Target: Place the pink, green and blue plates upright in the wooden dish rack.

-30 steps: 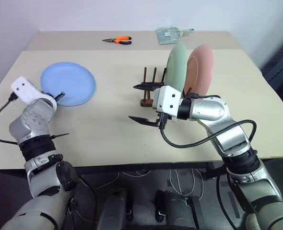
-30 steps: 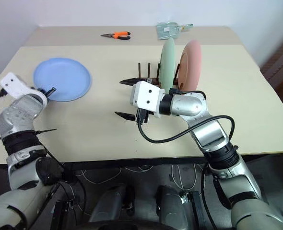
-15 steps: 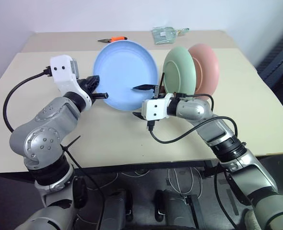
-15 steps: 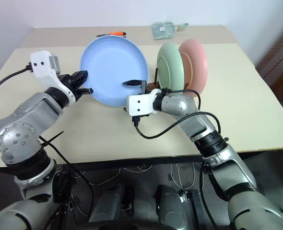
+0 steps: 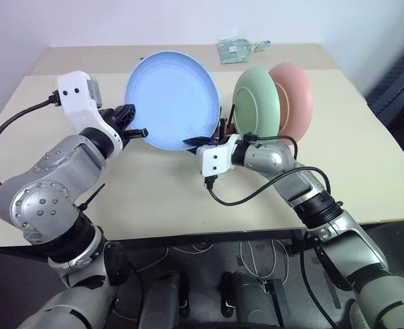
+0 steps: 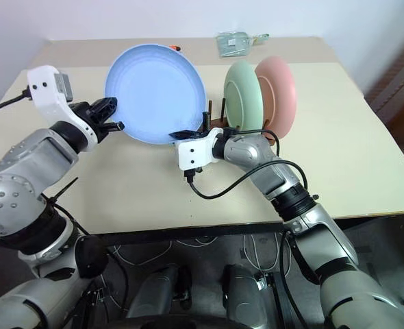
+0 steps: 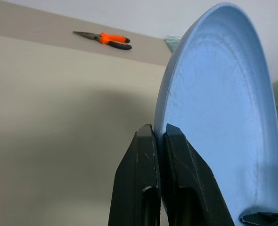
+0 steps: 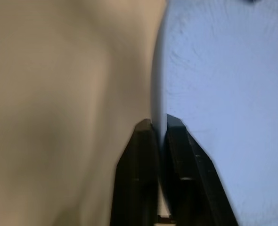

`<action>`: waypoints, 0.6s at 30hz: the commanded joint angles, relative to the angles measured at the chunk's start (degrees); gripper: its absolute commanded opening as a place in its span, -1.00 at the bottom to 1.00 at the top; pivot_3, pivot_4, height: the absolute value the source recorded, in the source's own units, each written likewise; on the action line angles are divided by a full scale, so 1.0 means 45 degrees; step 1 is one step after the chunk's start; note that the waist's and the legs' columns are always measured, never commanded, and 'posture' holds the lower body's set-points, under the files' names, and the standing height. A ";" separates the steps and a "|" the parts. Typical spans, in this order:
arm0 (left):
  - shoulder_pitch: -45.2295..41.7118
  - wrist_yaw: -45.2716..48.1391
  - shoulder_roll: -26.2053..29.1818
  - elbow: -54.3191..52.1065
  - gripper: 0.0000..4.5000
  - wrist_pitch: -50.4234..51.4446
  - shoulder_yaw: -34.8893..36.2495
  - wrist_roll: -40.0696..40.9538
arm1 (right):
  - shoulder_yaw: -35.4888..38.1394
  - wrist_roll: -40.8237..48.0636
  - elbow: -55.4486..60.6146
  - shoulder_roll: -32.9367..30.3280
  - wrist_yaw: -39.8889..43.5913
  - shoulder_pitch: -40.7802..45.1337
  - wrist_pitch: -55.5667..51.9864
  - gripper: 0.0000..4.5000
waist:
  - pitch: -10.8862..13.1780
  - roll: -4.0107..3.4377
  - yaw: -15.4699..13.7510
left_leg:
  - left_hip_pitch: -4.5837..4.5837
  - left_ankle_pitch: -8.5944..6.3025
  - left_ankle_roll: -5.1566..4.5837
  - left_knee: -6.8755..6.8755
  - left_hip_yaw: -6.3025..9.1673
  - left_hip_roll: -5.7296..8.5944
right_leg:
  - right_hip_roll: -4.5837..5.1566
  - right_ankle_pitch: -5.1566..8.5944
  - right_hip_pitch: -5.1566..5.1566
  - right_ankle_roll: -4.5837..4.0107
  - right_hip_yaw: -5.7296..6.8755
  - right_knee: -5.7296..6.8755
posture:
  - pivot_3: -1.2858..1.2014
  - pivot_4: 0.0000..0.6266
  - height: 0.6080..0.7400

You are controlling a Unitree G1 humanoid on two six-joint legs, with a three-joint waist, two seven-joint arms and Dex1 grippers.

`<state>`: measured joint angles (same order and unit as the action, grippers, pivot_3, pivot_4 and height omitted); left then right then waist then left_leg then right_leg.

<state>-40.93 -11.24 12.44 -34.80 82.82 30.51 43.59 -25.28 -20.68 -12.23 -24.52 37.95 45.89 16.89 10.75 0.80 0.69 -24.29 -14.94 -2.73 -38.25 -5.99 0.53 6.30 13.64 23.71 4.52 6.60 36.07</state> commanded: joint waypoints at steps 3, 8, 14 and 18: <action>-0.0356 0.0328 0.0011 -0.0230 -1.00 -0.0503 -0.0222 0.0058 | 0.0641 -0.0092 0.0472 0.0019 -0.0483 0.0471 0.0369 -0.99 | 0.0000 0.0000 0.0024 | 0.0004 0.0001 0.0002 0.0001 0.0002 -0.0001 | -0.0004 0.0000 0.0000 -0.0001 0.0000 0.0001 | 0.03 -0.52 1.00; -0.1521 -0.0276 0.0043 0.0584 -0.18 -0.3048 0.1910 0.0046 | 0.0853 0.0106 0.0436 0.0099 -0.0575 0.0934 0.0852 -1.00 | 0.0009 0.0009 0.0025 | 0.0005 0.0005 0.0009 0.0000 0.0004 -0.0002 | -0.0005 0.0000 0.0000 -0.0001 -0.0001 0.0000 | 0.03 -0.52 1.00; 0.0517 0.1343 0.3979 0.2127 0.47 -0.5751 0.0665 -0.2687 | 0.2911 0.5240 0.1973 0.0767 0.1343 0.1455 -0.2167 -1.00 | 0.0013 -0.0005 0.0126 | 0.0046 0.0014 0.0028 0.0046 -0.0009 -0.0027 | -0.0070 0.0007 -0.0005 -0.0016 -0.0019 0.0009 | 0.03 -0.52 1.00; 0.3758 0.4296 0.5156 0.1718 0.47 -0.7461 -0.1423 -0.3228 | 0.5533 1.2077 0.4054 0.0558 0.1946 0.1549 -0.8787 -1.00 | 0.0010 0.0002 -0.0048 | 0.0043 0.0012 0.0031 0.0027 0.0012 -0.0035 | -0.0071 0.0005 -0.0037 -0.0019 -0.0014 0.0003 | 0.03 -0.52 1.00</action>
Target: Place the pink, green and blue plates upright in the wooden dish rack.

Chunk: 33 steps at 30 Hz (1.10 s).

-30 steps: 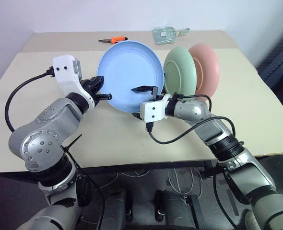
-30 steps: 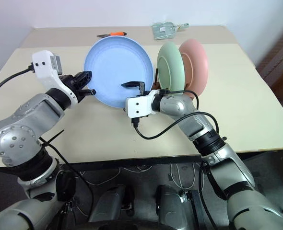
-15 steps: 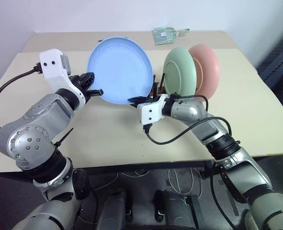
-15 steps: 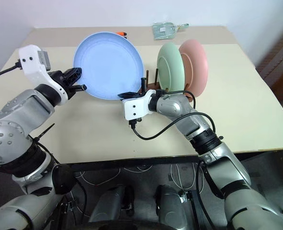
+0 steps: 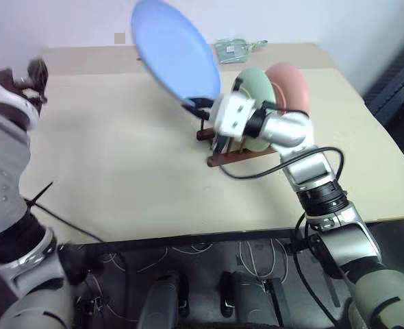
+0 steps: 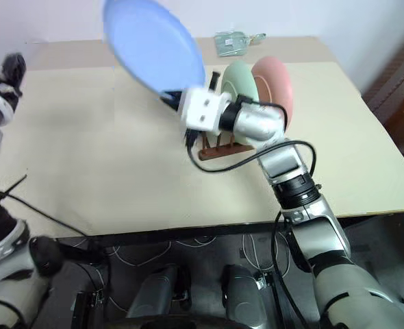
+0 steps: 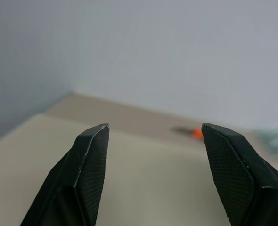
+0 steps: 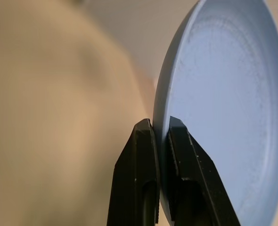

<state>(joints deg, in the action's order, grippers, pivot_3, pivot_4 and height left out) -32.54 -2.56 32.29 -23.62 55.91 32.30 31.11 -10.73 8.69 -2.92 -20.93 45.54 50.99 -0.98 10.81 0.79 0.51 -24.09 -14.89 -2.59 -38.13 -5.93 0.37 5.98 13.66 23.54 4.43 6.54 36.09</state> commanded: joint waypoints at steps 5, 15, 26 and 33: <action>0.6011 0.5965 0.1320 -0.1781 0.47 -0.3624 -0.4339 -0.0611 | 0.4858 1.0987 0.2079 -0.0704 -0.1975 0.0556 -1.0071 -1.00 | 0.0000 -0.0005 0.0080 | -0.0016 -0.0050 0.0013 0.0012 0.0016 0.0044 | 0.0108 -0.0003 0.0020 -0.0005 -0.0002 -0.0038 | 0.03 -0.52 1.00; 0.6596 0.6781 0.0563 -0.1678 0.47 -0.4436 -0.5543 -0.0839 | 0.6153 1.3139 0.1400 -0.0453 -0.5349 0.0238 -1.2967 -1.00 | 0.0001 -0.0074 0.0082 | -0.0099 -0.0004 -0.0009 0.0057 -0.0041 0.0031 | 0.0142 -0.0024 0.0187 -0.0060 -0.0003 0.0022 | 0.03 -0.52 1.00; 0.6679 0.6960 0.0412 -0.2249 0.47 -0.4072 -0.5630 -0.0536 | 0.6154 1.2829 0.0735 -0.0412 -0.6035 0.0146 -1.3136 -1.00 | 0.0001 -0.0073 0.0049 | -0.0107 -0.0012 -0.0035 0.0033 -0.0057 0.0028 | 0.0121 -0.0024 0.0176 -0.0050 -0.0001 0.0026 | 0.03 -0.52 1.00; 0.6720 0.6907 0.0287 -0.2393 0.47 -0.3933 -0.5704 -0.0619 | 0.6183 1.2628 0.0368 -0.0529 -0.6048 0.0067 -1.3426 -1.00 | 0.0001 -0.0072 0.0049 | -0.0107 -0.0011 -0.0038 0.0029 -0.0061 0.0024 | 0.0111 -0.0024 0.0175 -0.0047 -0.0001 0.0028 | 0.03 -0.52 1.00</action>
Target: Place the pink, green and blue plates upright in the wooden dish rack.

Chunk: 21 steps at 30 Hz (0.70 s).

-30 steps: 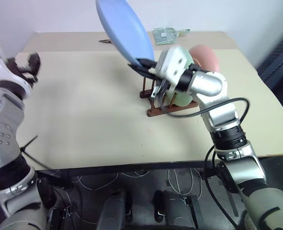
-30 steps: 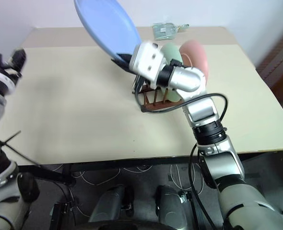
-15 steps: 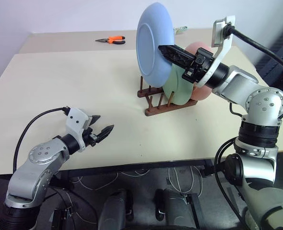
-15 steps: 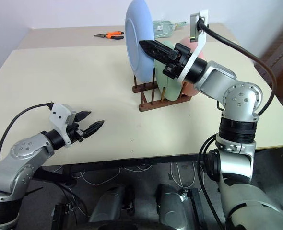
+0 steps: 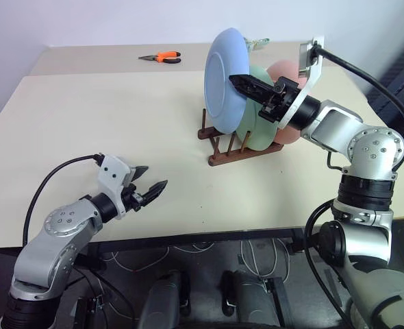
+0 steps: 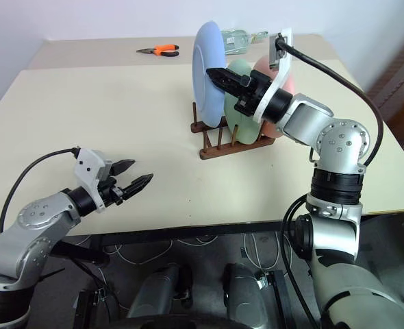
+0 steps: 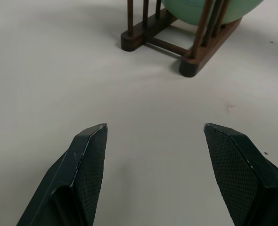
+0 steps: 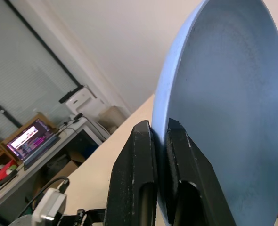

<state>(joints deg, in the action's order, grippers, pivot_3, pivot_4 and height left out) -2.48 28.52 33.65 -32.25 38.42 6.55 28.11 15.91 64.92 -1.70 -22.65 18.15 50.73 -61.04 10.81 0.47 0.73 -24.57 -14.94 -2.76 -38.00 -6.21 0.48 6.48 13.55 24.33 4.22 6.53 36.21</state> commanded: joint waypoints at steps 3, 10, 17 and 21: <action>0.0027 -0.0034 -0.0028 -0.0478 0.48 -0.0051 -0.0032 0.0013 | 0.0112 -0.0096 0.0099 -0.0159 0.0126 0.0016 -0.0107 -0.85 | 0.0000 0.0000 0.0001 | 0.0000 0.0000 0.0000 0.0000 -0.0001 -0.0002 | -0.0002 0.0000 0.0000 0.0000 0.0000 0.0000 | 0.03 -0.52 1.00; 0.0027 -0.0053 -0.0013 -0.0483 0.49 -0.0055 -0.0056 0.0012 | -0.1222 -0.2316 0.0788 -0.0777 0.1324 -0.0132 0.1250 0.49 | 0.0000 0.0000 -0.0003 | 0.0000 0.0000 0.0000 -0.0001 -0.0002 -0.0002 | -0.0004 0.0001 0.0000 0.0001 -0.0001 -0.0001 | 0.03 -0.52 1.00; -0.0136 -0.0220 -0.0082 -0.0246 0.49 -0.0243 0.0162 -0.0105 | -0.3539 -0.6977 0.2681 -0.3578 0.5281 -0.0965 0.6580 0.49 | 0.0000 0.0003 -0.0025 | -0.0002 -0.0010 -0.0014 -0.0016 -0.0004 -0.0001 | -0.0005 0.0014 -0.0003 0.0022 -0.0001 -0.0004 | 0.03 -0.52 1.00; -0.0026 -0.0280 0.0158 0.0516 0.49 -0.0853 0.0717 -0.0623 | -0.0752 -0.5102 0.3081 -0.4882 0.6605 -0.2121 0.5973 0.49 | 0.0002 0.0008 -0.0144 | -0.0002 -0.0009 -0.0013 -0.0024 -0.0002 -0.0005 | -0.0004 0.0013 -0.0016 0.0022 0.0004 -0.0005 | 0.03 -0.52 1.00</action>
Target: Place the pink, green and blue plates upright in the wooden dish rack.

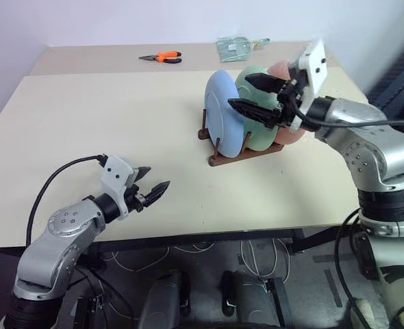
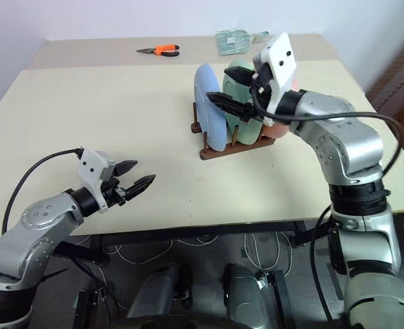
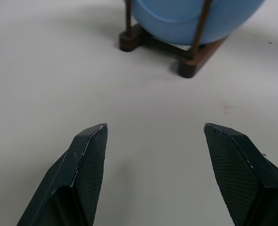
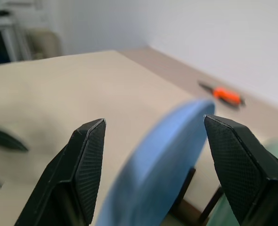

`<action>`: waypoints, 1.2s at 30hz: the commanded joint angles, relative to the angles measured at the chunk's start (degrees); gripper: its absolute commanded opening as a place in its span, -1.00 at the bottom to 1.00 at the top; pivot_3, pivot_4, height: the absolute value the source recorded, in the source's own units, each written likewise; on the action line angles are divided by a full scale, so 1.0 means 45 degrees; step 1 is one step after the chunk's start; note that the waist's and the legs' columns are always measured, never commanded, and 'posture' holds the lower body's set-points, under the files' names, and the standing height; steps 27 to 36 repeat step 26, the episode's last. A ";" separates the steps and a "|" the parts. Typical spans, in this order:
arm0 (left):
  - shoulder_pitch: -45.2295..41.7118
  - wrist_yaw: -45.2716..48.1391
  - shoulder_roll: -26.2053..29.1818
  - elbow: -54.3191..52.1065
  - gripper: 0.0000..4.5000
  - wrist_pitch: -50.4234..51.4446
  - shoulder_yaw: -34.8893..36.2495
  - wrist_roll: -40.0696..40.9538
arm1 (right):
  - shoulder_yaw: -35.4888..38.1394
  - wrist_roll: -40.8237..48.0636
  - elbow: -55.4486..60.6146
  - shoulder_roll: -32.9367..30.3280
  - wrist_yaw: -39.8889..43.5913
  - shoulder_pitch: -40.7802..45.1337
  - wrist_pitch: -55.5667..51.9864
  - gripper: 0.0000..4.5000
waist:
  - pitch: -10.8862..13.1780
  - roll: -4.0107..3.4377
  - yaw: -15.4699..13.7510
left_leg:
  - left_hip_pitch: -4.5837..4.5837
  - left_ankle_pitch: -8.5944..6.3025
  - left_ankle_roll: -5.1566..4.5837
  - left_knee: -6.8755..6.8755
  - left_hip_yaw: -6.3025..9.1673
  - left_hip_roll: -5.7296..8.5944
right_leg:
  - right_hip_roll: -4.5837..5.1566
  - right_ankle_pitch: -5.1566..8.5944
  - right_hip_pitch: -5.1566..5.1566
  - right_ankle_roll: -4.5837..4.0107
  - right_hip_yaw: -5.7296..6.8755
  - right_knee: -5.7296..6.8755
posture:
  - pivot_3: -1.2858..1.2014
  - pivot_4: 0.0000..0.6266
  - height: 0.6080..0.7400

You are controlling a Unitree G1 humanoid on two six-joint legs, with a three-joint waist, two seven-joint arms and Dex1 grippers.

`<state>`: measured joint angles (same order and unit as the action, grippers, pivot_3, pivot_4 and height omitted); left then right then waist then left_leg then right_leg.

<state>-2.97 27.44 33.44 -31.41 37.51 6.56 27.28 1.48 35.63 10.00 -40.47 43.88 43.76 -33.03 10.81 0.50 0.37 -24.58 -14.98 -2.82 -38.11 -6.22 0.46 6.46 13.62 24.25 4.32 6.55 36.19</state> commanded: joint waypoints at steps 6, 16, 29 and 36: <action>0.0742 0.0633 0.0865 0.2133 0.49 -0.2045 0.1090 -0.1470 | 0.5389 0.0705 0.0246 -0.2914 0.2578 -0.5832 0.0169 0.49 | -0.0013 0.0016 -0.0306 | 0.0027 -0.0027 -0.0030 -0.0005 0.0028 -0.0004 | 0.0016 0.0005 -0.0071 0.0006 0.0036 -0.0056 | 0.03 -0.52 1.00; 0.0867 0.1061 0.0670 0.2684 0.49 -0.2821 0.0634 -0.2036 | 0.4887 -0.0978 -0.1788 -0.2474 0.2638 -0.7365 0.2217 0.49 | -0.0007 -0.0033 -0.0220 | 0.0038 -0.0023 -0.0019 -0.0007 -0.0003 -0.0009 | 0.0063 0.0002 -0.0037 0.0007 0.0035 -0.0024 | 0.03 -0.52 1.00; 0.0863 0.0955 0.0238 0.2643 0.49 -0.2991 0.0212 -0.2499 | 0.3835 -0.1599 -0.2409 -0.1985 0.2662 -0.7003 0.2928 0.49 | -0.0007 -0.0033 -0.0246 | 0.0037 -0.0025 -0.0024 -0.0008 -0.0005 -0.0006 | 0.0066 0.0002 -0.0042 0.0008 0.0040 -0.0026 | 0.03 -0.52 1.00; 0.0863 0.0955 0.0238 0.2643 0.49 -0.2991 0.0212 -0.2499 | 0.3835 -0.1599 -0.2409 -0.1985 0.2662 -0.7003 0.2928 0.49 | -0.0007 -0.0033 -0.0246 | 0.0037 -0.0025 -0.0024 -0.0008 -0.0005 -0.0006 | 0.0066 0.0002 -0.0042 0.0008 0.0040 -0.0026 | 0.03 -0.52 1.00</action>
